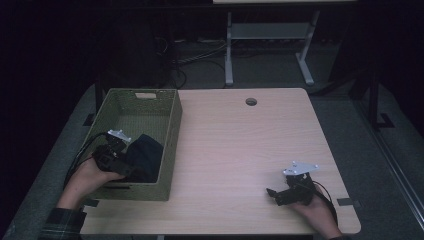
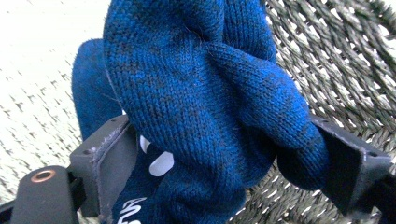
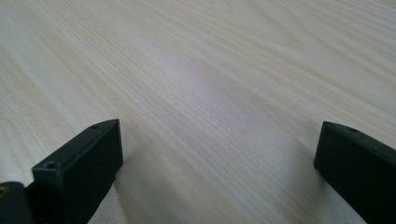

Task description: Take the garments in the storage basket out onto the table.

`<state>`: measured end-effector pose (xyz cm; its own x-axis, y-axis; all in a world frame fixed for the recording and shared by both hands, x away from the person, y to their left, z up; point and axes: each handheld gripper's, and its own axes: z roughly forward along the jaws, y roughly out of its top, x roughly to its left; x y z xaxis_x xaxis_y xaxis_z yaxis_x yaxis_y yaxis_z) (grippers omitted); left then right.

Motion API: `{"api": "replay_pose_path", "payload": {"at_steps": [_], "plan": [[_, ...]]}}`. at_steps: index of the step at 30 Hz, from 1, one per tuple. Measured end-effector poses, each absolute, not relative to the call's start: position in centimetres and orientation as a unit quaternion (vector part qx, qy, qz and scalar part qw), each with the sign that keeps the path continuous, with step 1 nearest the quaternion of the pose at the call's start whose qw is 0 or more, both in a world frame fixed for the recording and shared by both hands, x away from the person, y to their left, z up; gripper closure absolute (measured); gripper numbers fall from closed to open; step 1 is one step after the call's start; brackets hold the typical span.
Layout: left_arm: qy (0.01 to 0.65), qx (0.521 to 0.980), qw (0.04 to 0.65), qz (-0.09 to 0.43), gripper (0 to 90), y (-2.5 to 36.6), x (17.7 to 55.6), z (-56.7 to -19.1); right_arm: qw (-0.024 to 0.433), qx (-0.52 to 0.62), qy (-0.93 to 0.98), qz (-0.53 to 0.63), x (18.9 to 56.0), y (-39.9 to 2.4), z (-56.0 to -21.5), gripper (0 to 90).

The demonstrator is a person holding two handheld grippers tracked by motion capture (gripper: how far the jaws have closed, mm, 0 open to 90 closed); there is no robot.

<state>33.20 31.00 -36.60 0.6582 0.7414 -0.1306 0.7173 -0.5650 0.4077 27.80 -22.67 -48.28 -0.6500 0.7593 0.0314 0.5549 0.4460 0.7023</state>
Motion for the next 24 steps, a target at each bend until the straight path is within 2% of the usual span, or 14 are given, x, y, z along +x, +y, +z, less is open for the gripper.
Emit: {"api": "replay_pose_path", "payload": {"at_steps": [3,4,7,13,16,24], "plan": [[0.411,0.885,0.218,0.018,24.1,30.9,33.2,-36.7,0.146,0.391,0.838,0.351,27.8,-22.7,-48.3,0.7],[0.410,0.885,0.220,0.014,24.1,30.9,33.3,-36.7,0.145,0.394,0.837,0.351,27.8,-22.7,-48.3,0.7],[0.410,0.886,0.218,0.006,36.3,30.9,33.3,-36.7,0.145,0.392,0.838,0.351,27.8,-22.7,-48.3,0.7],[0.403,0.890,0.214,-0.002,66.5,30.7,33.3,-36.6,0.145,0.392,0.838,0.351,27.8,-22.7,-48.3,0.7],[0.402,0.890,0.215,0.002,70.2,30.7,33.3,-36.4,0.146,0.392,0.838,0.351,27.8,-22.7,-48.3,0.7],[0.398,0.887,0.234,0.018,71.2,30.8,33.0,-34.5,0.145,0.394,0.837,0.350,27.8,-22.7,-48.3,0.8]]}}
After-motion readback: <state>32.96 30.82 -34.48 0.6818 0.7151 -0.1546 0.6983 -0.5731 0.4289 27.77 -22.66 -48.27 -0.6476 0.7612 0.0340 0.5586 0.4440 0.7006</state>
